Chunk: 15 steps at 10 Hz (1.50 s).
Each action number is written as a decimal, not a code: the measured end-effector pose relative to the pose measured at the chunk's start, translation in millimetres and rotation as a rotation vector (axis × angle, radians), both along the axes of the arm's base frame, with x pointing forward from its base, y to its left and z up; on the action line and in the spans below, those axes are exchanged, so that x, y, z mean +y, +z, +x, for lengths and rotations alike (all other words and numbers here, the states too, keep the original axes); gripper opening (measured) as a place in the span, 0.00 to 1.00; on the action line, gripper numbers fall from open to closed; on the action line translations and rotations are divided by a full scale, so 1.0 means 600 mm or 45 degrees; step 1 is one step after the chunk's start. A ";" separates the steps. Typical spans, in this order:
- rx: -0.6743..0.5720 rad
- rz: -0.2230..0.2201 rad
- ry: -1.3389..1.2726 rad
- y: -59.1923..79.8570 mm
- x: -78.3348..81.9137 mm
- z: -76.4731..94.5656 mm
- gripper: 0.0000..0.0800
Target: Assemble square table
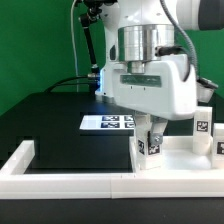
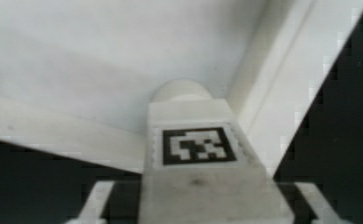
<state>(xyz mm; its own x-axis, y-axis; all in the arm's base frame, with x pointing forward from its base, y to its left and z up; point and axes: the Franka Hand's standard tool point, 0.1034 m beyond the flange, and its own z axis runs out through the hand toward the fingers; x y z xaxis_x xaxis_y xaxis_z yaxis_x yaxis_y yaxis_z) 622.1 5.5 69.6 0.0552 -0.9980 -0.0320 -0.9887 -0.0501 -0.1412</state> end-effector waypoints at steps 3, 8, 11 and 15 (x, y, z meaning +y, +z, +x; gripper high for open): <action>-0.010 0.102 -0.421 -0.002 0.004 0.001 0.37; -0.015 0.106 -0.489 -0.002 0.008 0.001 0.42; -0.049 -0.015 0.050 0.008 0.023 0.010 0.80; -0.058 -0.110 0.515 0.012 0.022 0.016 0.81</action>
Offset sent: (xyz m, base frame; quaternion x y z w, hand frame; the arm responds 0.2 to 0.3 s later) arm -0.0008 0.0063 -0.0011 0.0402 -0.0019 0.2816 0.9587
